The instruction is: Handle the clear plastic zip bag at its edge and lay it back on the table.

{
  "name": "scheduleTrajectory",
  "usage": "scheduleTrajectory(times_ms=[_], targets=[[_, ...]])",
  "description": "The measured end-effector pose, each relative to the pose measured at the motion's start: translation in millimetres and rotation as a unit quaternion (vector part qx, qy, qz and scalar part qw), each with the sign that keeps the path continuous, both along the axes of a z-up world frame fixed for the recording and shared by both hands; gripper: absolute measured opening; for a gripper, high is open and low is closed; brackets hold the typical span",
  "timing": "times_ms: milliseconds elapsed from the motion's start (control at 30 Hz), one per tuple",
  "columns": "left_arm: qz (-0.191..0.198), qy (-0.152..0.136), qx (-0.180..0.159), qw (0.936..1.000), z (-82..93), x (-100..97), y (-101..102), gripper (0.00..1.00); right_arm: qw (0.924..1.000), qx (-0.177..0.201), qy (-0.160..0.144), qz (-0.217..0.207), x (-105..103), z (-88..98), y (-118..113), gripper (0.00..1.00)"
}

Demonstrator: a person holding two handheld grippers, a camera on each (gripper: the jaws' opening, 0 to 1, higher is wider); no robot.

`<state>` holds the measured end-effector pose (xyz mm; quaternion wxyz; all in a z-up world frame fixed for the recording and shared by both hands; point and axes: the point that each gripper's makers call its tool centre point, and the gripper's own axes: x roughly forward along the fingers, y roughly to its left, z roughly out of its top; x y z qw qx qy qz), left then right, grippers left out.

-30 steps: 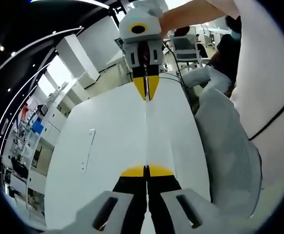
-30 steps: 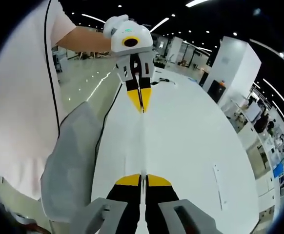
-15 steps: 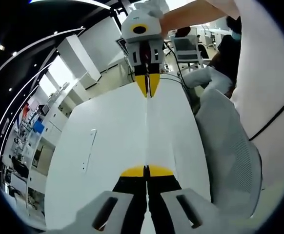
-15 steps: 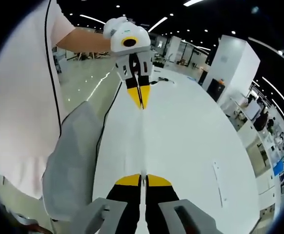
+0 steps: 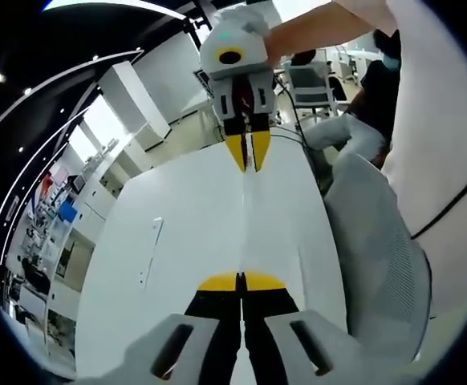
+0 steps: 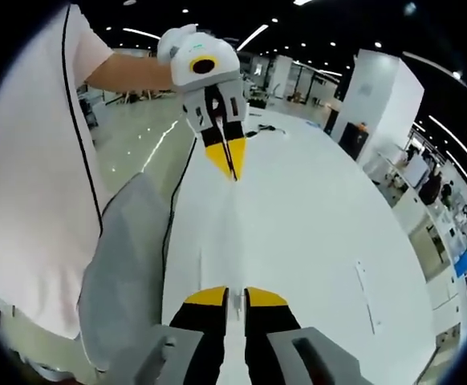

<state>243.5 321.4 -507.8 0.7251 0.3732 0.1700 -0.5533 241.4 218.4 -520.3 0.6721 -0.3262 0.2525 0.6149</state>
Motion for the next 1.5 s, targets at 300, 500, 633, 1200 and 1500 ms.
scheduleTrajectory(times_ms=[300, 500, 633, 1200, 1500], targets=[[0.001, -0.017, -0.007, 0.9998, 4.4, -1.3, -3, 0.0, 0.9996, 0.028, 0.008, 0.001, -3, 16.2, 20, 0.04], [-0.001, -0.024, -0.005, 0.9997, 2.9, -3.6, -2, 0.0, 0.9978, 0.062, 0.022, -0.002, -6, 31.0, 34, 0.04], [-0.001, -0.029, -0.005, 0.9996, 3.3, -4.5, -2, 0.0, 0.9974, 0.069, 0.019, -0.002, -3, 35.7, 38, 0.03], [0.001, -0.037, -0.013, 0.9992, 10.5, -8.0, -6, 0.0, 0.9988, 0.043, 0.023, 0.008, -8, 21.9, 40, 0.03], [0.001, -0.045, -0.016, 0.9988, 14.0, -7.9, -10, 0.0, 0.9989, 0.03, 0.032, 0.017, -15, 13.6, 45, 0.01]])
